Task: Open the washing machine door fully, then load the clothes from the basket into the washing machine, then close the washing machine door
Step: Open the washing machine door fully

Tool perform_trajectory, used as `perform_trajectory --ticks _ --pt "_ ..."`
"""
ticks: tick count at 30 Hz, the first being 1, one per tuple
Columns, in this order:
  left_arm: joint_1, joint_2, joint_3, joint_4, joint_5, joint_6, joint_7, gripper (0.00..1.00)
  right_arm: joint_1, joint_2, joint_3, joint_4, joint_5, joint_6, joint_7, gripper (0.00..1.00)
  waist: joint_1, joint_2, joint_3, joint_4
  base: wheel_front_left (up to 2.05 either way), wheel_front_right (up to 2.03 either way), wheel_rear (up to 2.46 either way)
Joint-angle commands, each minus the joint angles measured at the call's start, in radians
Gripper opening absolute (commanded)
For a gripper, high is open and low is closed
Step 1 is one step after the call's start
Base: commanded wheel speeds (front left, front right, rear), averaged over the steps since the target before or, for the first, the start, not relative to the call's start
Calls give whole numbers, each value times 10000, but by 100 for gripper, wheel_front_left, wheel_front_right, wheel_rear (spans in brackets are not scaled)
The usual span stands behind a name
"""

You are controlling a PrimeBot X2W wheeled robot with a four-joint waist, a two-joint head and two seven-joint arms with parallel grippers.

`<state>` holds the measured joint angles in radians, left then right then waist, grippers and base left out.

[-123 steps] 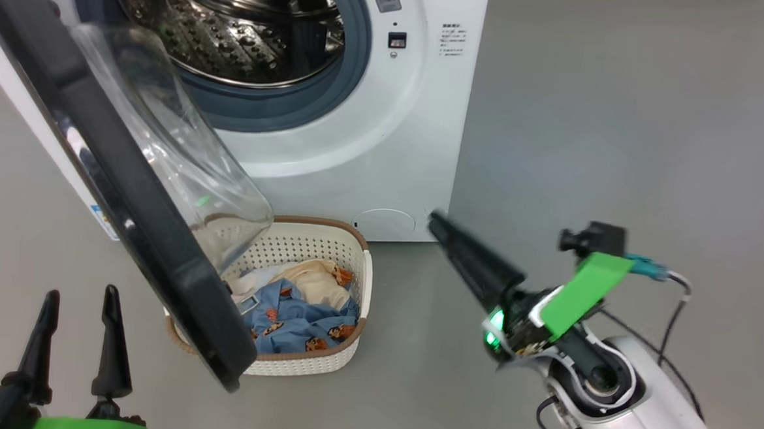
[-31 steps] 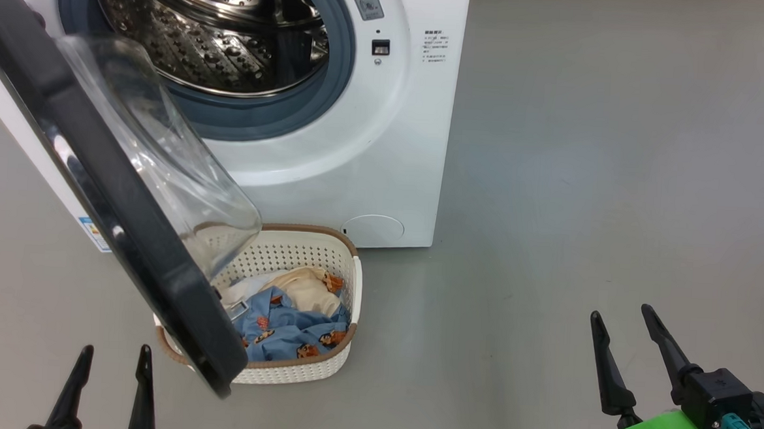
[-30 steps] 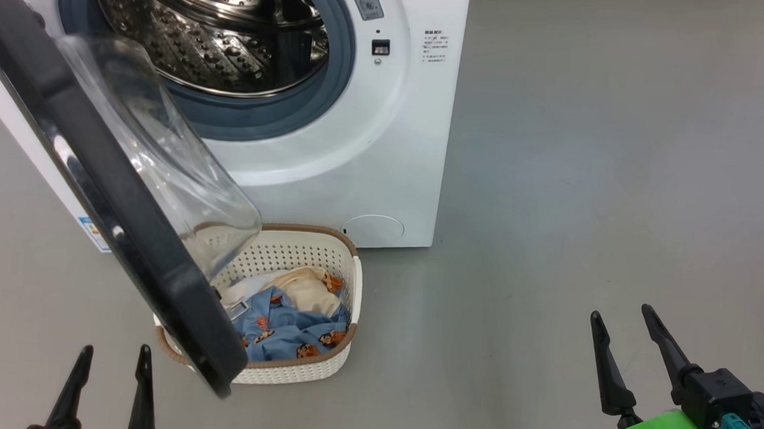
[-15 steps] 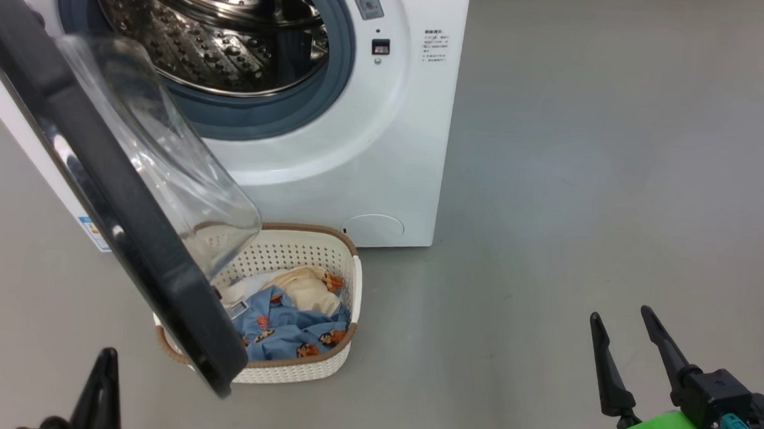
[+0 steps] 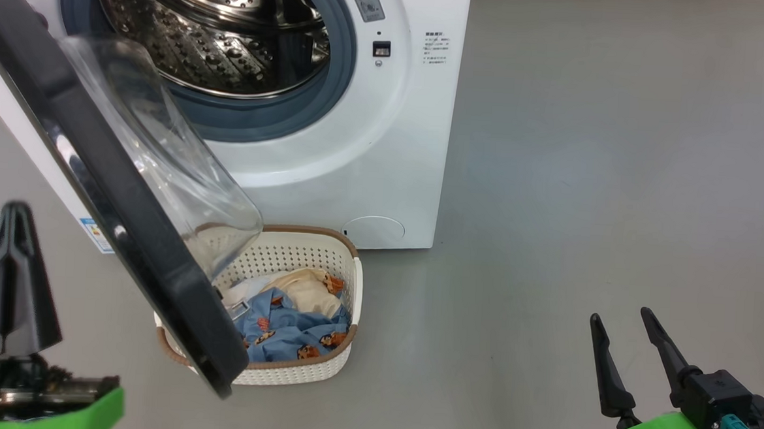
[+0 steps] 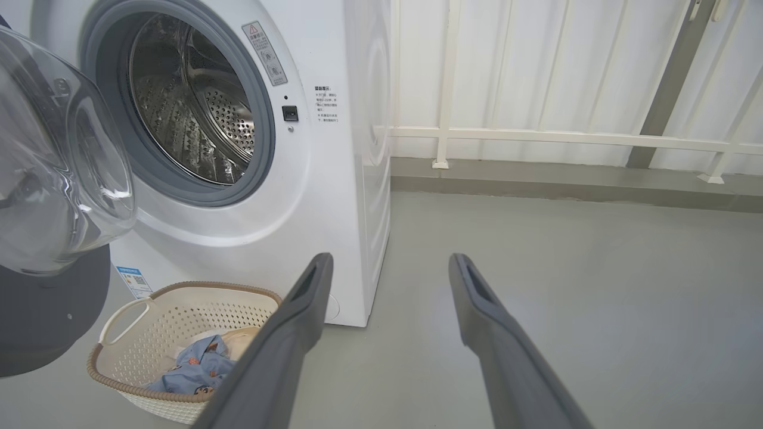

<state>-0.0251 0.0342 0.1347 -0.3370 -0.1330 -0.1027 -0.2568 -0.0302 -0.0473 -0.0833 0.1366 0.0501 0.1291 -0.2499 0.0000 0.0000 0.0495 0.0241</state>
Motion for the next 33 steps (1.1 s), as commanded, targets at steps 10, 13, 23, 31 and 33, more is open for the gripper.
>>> perform_trajectory --ticks 10,13,23,31,33 --pt "-385 161 -2193 -1240 276 -250 -49 0 -59 -30 269 -115 -121 16 -118 100 0 0 2 -11 0 0 0" --pt "-283 161 -3223 -979 174 -265 -49 0 -69 -30 273 -86 -133 16 -118 100 0 0 31 -12 0 0 0" --pt "51 162 -4745 -158 15 -276 -49 0 -129 -30 201 -75 -125 16 -118 100 0 0 136 -33 0 0 0" --pt "488 359 -5493 459 -11 -278 -49 0 -171 -30 176 -63 -123 16 -118 100 0 0 169 -7 0 0 0" --pt "661 342 -5442 516 -83 -278 -49 0 -183 -30 182 -71 -126 16 -118 100 0 0 178 -3 0 0 0"
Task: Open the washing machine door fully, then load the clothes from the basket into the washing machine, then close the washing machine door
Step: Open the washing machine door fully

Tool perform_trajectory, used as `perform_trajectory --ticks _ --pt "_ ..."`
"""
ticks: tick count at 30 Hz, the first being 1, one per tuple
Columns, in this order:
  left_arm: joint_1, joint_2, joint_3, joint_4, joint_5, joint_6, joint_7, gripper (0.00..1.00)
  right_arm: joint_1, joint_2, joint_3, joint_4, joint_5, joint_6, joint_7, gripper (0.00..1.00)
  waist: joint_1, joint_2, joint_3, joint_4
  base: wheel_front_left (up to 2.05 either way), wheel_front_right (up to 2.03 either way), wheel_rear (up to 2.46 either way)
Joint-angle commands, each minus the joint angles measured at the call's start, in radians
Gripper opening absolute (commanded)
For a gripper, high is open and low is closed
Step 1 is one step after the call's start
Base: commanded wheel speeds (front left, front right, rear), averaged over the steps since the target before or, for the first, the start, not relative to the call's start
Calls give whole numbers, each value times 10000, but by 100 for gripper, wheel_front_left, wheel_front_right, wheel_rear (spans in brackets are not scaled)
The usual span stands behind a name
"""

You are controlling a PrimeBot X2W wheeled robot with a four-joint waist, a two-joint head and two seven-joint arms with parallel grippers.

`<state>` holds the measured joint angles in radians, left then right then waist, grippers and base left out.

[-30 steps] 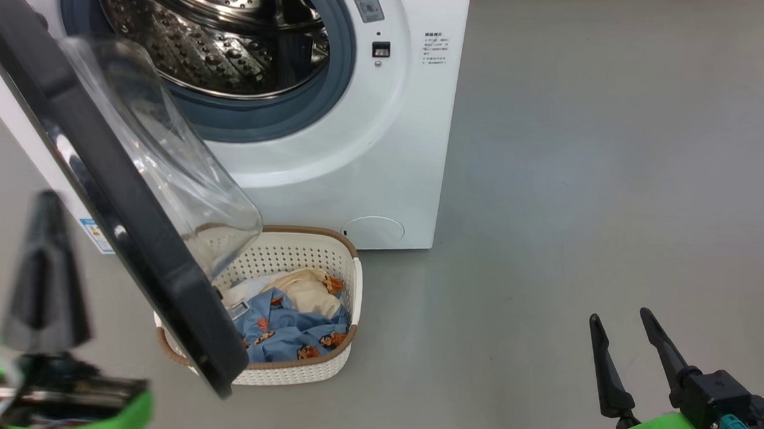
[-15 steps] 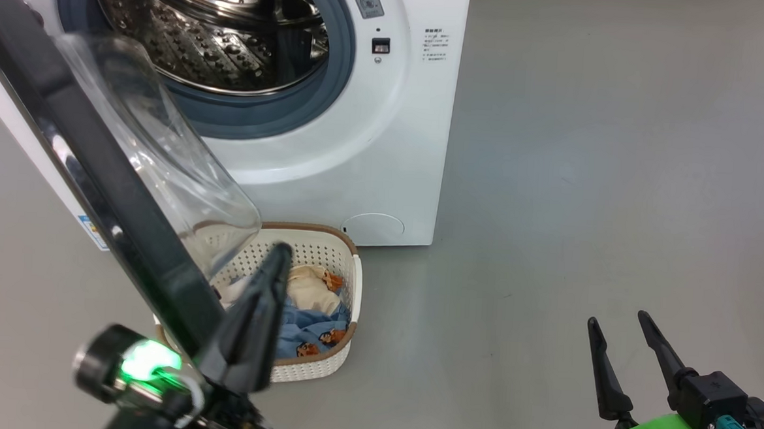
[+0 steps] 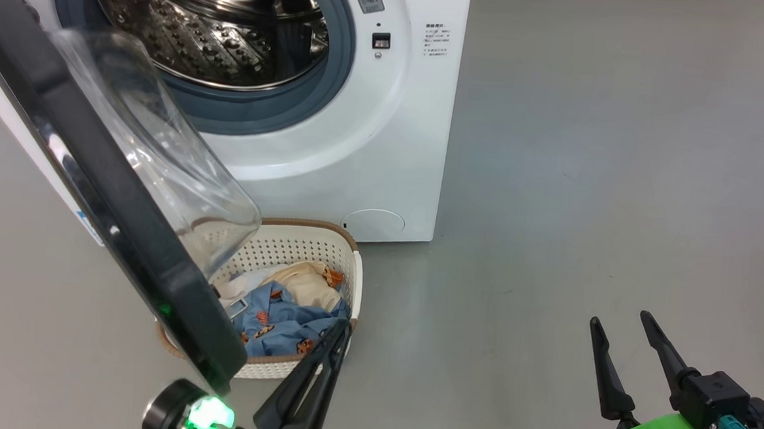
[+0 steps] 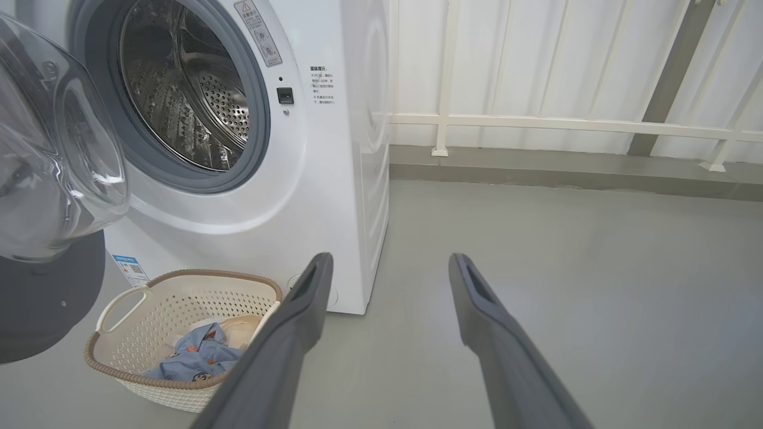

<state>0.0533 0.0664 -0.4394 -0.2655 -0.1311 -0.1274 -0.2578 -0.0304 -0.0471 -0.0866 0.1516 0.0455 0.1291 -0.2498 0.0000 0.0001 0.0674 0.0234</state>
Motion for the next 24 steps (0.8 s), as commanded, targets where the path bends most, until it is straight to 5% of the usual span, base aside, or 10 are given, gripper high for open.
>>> perform_trajectory --ticks 1,9,24 --pt "-123 20 299 -200 -102 -31 -40 0 -181 -32 214 -221 -80 16 -120 100 0 -1 0 5 0 0 0" --pt "-5 36 307 515 -207 -31 -40 0 -179 -32 203 -208 -16 16 -120 100 0 -1 21 106 0 0 0" --pt "-953 -50 1740 2370 -557 -31 -40 0 -256 -32 233 -236 56 16 -120 100 0 -1 278 -124 0 0 0"
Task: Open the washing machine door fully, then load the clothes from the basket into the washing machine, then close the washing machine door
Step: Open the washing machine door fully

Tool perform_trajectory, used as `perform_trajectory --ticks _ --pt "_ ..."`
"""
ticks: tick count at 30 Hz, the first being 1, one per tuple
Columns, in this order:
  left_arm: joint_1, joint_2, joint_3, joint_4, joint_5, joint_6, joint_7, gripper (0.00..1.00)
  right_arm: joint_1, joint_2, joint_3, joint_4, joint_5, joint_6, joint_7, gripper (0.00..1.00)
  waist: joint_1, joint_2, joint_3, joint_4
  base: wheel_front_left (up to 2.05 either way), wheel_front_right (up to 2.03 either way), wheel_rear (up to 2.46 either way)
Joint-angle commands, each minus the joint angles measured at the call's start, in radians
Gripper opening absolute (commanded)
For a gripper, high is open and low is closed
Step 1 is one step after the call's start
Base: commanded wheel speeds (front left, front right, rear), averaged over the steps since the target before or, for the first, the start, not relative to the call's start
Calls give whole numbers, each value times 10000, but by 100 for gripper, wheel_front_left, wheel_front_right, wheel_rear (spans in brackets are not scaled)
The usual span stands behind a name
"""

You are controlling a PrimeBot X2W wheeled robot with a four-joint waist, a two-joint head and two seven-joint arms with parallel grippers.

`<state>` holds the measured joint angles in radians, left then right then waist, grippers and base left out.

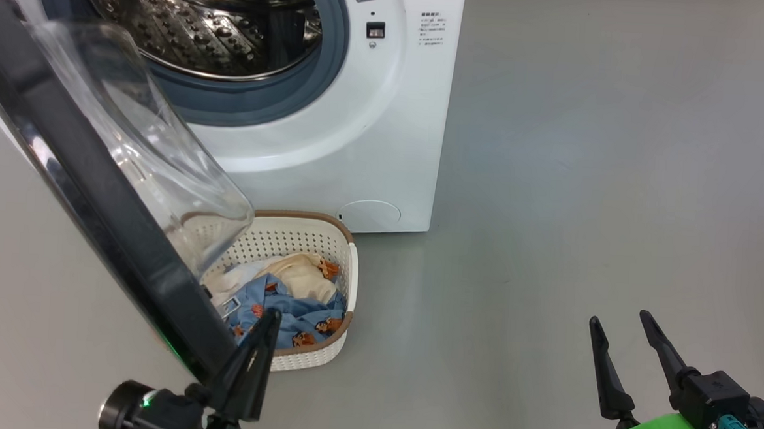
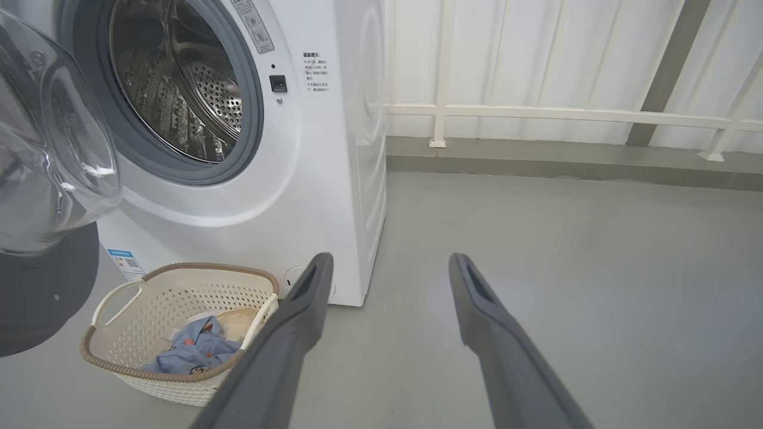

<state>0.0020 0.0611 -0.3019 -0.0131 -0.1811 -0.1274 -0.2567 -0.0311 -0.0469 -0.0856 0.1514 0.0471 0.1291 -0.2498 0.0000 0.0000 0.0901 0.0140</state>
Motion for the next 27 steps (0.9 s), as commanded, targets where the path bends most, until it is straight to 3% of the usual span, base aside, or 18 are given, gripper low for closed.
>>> perform_trajectory --ticks 1,15,27 --pt "-509 1 404 -96 -46 -31 -51 0 -264 -34 221 -238 54 16 -120 100 0 0 83 -43 0 0 0" --pt "-1095 -74 1199 547 -311 5 -51 0 -394 -33 221 -221 219 16 -120 100 0 0 385 -62 0 0 0" --pt "-643 -100 1953 474 -254 174 -51 0 -395 -33 213 -117 209 16 -120 100 0 0 244 526 0 0 0"
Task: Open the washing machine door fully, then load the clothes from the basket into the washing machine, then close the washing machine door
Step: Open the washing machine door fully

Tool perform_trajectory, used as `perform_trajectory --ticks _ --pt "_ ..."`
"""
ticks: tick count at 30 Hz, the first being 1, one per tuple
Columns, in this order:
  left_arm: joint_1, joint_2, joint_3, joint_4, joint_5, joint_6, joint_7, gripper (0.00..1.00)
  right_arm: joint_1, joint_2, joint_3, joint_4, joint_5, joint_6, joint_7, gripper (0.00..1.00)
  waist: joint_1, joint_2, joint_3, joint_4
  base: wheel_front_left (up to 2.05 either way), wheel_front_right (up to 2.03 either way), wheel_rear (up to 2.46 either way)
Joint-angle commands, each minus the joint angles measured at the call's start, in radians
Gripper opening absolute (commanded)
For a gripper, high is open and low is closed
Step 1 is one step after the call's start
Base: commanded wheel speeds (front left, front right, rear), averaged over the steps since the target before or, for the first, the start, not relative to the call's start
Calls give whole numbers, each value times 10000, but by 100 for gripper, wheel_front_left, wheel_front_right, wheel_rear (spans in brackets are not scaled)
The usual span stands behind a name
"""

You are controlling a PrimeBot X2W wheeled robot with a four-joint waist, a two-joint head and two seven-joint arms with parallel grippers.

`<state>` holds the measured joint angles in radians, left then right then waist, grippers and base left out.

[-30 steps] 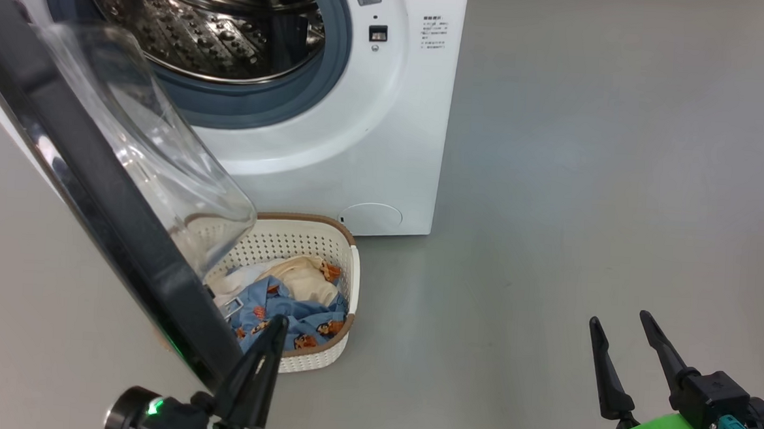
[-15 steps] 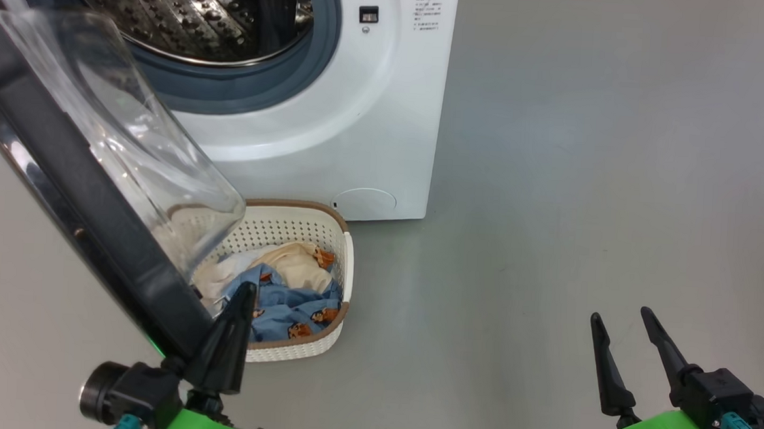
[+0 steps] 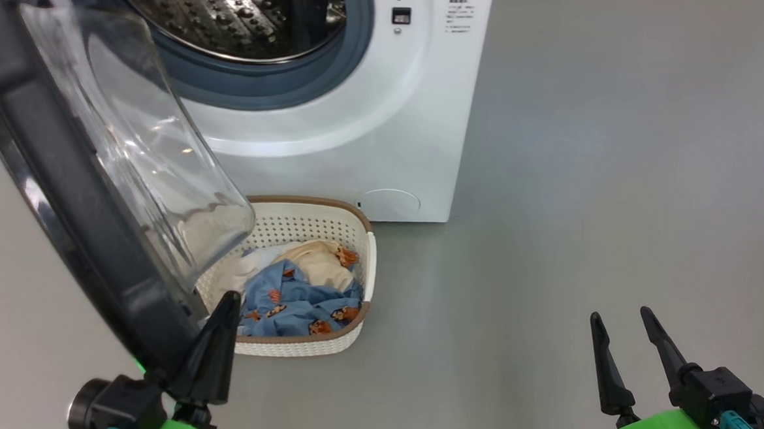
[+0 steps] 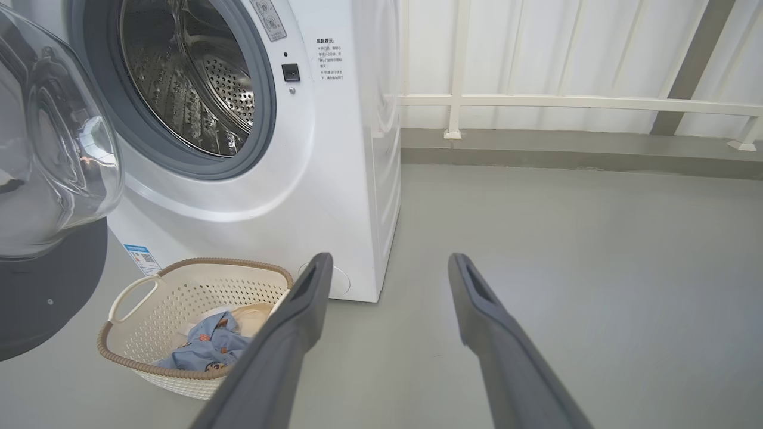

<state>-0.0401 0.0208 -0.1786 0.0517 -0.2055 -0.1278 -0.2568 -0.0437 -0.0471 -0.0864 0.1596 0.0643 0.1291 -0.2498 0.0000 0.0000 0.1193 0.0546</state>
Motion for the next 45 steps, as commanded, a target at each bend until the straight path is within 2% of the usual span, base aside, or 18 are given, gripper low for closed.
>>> perform_trajectory --ticks 1,6,15,22,34,40,45 --pt "-166 301 785 -214 -10 198 -49 0 -268 -32 229 -190 34 16 -120 100 0 0 -57 193 0 0 0" --pt "114 298 1112 -317 -44 349 -49 0 -241 -32 241 -173 21 16 -120 100 0 0 -96 567 0 0 0" --pt "750 296 1765 -383 -170 969 -49 0 -130 -31 203 -114 44 16 -120 100 0 0 -273 1267 0 0 0" --pt "906 352 2965 68 -690 1505 -49 0 -115 -31 276 -88 75 16 -120 100 0 0 -322 1732 0 0 0" --pt "-527 1054 4857 1858 -1321 1320 -49 0 -310 -31 311 -397 -111 16 114 100 0 0 231 1626 0 0 0" --pt "-1198 1237 5682 2371 -1492 1410 -49 0 -349 -33 263 -498 -120 16 176 100 0 0 424 1567 0 0 0" --pt "-1818 1649 6587 2970 -1535 1353 -49 0 -411 -33 246 -602 -111 16 227 100 0 0 613 1552 0 0 0"
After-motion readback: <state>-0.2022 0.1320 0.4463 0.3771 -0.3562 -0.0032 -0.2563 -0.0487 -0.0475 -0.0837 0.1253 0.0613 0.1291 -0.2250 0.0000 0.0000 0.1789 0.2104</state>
